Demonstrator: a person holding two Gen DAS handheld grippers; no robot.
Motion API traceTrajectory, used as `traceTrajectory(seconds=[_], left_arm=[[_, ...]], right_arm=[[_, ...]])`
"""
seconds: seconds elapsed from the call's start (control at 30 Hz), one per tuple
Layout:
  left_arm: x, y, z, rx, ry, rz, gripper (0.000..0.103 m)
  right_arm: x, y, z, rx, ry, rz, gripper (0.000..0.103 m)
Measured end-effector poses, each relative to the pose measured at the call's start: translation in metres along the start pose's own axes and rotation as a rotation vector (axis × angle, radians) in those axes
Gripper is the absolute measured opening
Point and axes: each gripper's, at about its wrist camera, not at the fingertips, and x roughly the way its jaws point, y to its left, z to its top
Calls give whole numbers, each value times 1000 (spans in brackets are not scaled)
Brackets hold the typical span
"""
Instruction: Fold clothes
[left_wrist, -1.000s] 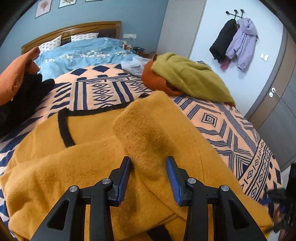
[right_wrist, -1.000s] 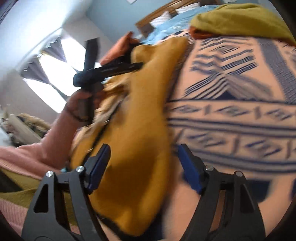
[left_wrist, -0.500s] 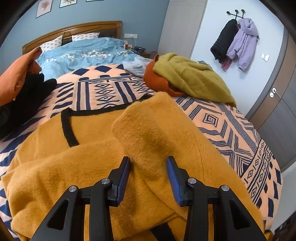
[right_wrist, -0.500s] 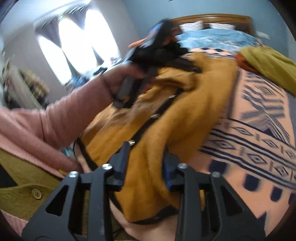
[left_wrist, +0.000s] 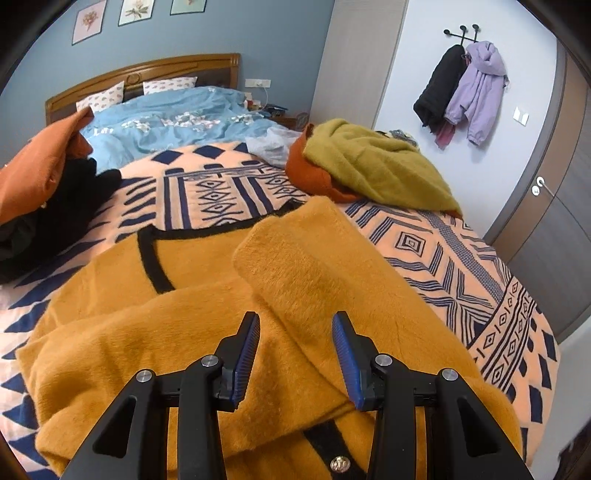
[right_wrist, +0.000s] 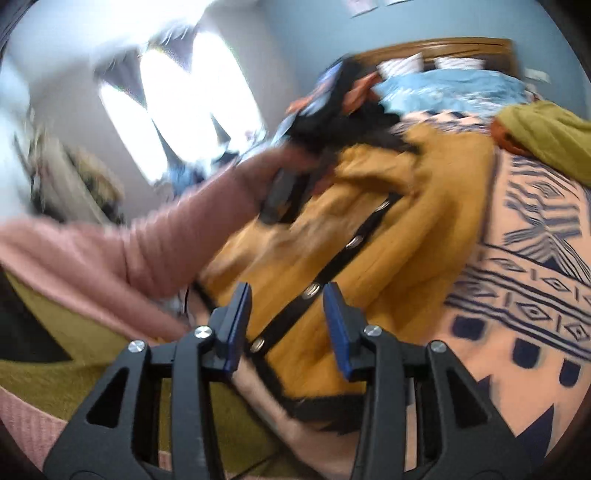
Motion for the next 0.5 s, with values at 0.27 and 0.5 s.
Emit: traceTrajectory(seconds=[0.27,0.5], left_arm=[[-4,-13,-6,44,0,-41,48],[-2,-19,-10,40,10,-93,48]], right_arm=[[27,-20,-27,36,128,-107,59],[-14,20,-18,-41,63,-247,16]])
